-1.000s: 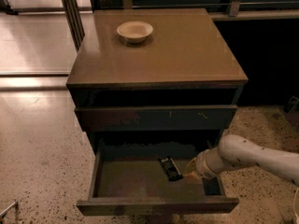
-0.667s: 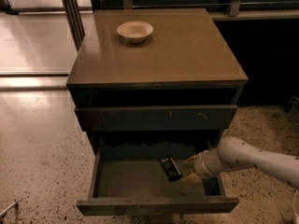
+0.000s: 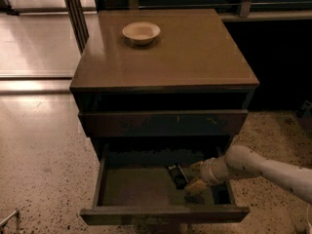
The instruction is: Pick rxbar chocolate from middle drawer and place on counter
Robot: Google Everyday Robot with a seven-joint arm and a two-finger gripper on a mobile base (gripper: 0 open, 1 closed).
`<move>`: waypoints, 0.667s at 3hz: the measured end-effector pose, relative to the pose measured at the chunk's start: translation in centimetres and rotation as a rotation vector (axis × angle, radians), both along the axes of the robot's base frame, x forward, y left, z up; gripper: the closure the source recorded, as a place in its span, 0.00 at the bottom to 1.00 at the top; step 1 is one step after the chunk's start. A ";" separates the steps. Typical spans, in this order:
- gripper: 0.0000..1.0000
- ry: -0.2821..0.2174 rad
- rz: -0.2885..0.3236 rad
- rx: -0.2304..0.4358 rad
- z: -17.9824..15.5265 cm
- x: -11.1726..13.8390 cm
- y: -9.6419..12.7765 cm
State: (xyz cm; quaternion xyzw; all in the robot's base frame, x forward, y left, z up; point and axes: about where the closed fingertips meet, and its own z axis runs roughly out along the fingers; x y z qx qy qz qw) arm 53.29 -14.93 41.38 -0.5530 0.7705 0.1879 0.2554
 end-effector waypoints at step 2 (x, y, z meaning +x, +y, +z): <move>0.06 -0.005 0.033 0.031 -3.6 2.4 1.2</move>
Offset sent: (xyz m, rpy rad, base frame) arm 0.0385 0.0181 -0.0513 0.0378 -0.0094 0.0535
